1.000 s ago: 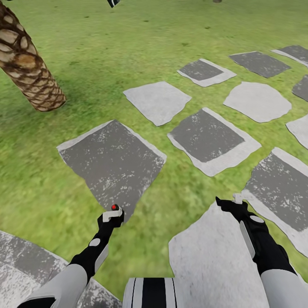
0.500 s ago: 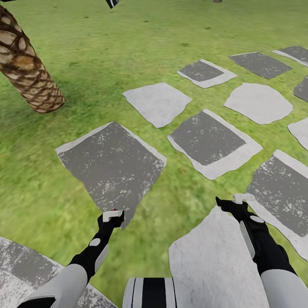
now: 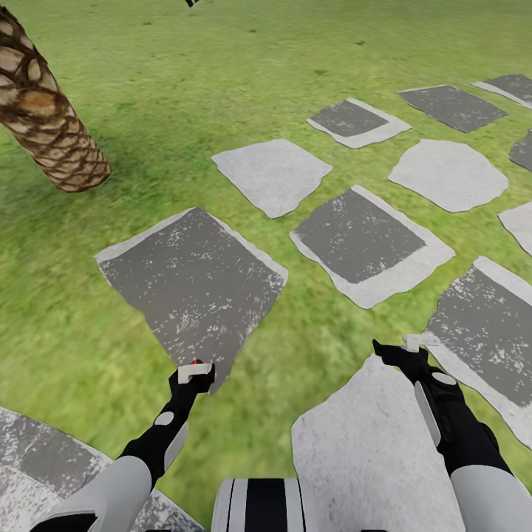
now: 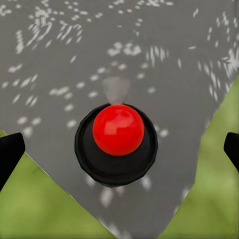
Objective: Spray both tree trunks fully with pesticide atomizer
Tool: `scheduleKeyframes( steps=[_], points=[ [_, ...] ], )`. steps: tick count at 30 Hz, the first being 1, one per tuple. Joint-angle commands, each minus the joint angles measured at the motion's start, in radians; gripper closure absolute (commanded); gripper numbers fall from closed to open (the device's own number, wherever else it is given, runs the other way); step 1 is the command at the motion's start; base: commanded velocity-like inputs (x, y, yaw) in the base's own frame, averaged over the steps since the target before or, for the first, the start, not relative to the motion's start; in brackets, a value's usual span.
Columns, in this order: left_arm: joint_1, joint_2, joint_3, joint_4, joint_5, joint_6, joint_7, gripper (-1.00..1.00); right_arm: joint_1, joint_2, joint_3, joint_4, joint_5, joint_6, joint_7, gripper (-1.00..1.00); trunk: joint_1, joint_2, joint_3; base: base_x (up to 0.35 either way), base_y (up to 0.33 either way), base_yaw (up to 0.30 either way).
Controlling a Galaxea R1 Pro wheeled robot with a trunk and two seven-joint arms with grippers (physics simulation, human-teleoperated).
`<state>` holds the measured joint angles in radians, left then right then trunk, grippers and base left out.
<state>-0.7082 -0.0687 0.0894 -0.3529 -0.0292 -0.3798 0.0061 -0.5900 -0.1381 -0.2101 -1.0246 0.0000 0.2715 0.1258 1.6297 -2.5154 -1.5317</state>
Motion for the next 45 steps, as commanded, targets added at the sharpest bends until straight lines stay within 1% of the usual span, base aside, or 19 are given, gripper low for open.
scheduleKeyframes(
  steps=[1, 15, 18, 29, 37, 45],
  points=[
    [0.0, 0.0, 0.0, 0.0, 0.0, 0.0, 0.0, -1.0, 0.0, 0.0, 0.0, 0.0, 0.0, 0.0, 0.0, -1.0, 0.0, 0.0, 0.0, 0.0, 0.0, 0.0],
    [0.0, -0.002, 0.0, 0.0, -0.001, 0.001, 0.0, -1.0, 0.0, 0.0, 0.0, 0.001, 0.0, 0.0, 0.0, -1.0, 0.0, 0.0, 0.0, 0.0, 0.0, 0.0],
    [0.0, -0.002, 0.001, 0.001, -0.001, 0.001, 0.0, -1.0, 0.0, 0.0, 0.0, 0.001, 0.0, 0.0, 0.0, -1.0, 0.001, -0.001, -0.012, 0.0, 0.0, 0.0],
    [0.0, -0.002, 0.0, 0.001, -0.001, 0.0, 0.0, -1.0, 0.0, 0.0, 0.0, 0.0, 0.0, 0.0, 0.0, -1.0, 0.001, -0.001, -0.012, 0.001, 0.0, 0.0],
    [0.0, -0.002, 0.001, 0.001, -0.001, 0.001, 0.0, -1.0, 0.0, 0.0, 0.0, 0.0, 0.0, 0.0, 0.0, -1.0, 0.001, -0.001, -0.012, 0.075, 0.0, 0.0],
    [0.0, -0.002, 0.001, 0.002, 0.0, 0.001, 0.0, -1.0, 0.0, 0.0, 0.0, 0.0, 0.0, 0.0, 0.0, -1.0, 0.001, -0.001, -0.016, 0.002, 0.0, 0.0]
  ],
)
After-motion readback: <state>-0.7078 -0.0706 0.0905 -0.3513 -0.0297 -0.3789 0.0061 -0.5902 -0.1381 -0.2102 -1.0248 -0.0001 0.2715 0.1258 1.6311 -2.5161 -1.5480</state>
